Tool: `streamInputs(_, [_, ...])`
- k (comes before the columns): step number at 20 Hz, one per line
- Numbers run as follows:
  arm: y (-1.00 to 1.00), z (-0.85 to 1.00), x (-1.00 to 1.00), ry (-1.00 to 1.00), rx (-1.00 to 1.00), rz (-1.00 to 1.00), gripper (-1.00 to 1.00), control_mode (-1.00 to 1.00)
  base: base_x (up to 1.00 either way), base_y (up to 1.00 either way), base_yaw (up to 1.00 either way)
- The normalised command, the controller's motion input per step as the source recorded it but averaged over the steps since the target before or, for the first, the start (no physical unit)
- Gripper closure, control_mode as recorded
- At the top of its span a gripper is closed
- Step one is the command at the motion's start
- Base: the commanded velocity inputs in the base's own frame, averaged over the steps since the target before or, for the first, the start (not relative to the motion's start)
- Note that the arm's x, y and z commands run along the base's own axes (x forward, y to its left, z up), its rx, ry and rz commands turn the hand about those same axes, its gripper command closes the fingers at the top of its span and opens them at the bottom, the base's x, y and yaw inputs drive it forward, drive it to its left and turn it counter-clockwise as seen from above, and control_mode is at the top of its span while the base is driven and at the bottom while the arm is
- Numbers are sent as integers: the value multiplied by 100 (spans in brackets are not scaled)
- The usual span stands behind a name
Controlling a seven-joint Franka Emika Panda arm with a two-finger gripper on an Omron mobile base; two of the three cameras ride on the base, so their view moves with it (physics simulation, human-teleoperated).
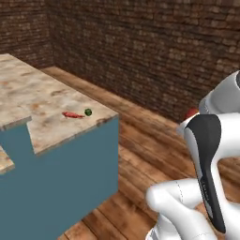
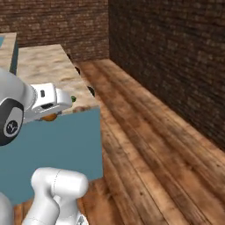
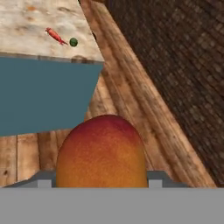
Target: Open the fridge, remove the mango, avocado, and fish, and place them on any counter.
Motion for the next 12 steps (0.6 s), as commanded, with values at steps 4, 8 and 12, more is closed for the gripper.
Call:
streamInputs(4, [0, 0, 0, 0, 0, 0, 100, 100, 57, 0, 81])
streamInputs(8, [0, 0, 0, 0, 0, 0, 100, 100, 86, 0, 74])
streamInputs(12, [0, 0, 0, 0, 0, 0, 100, 100, 95, 1, 25])
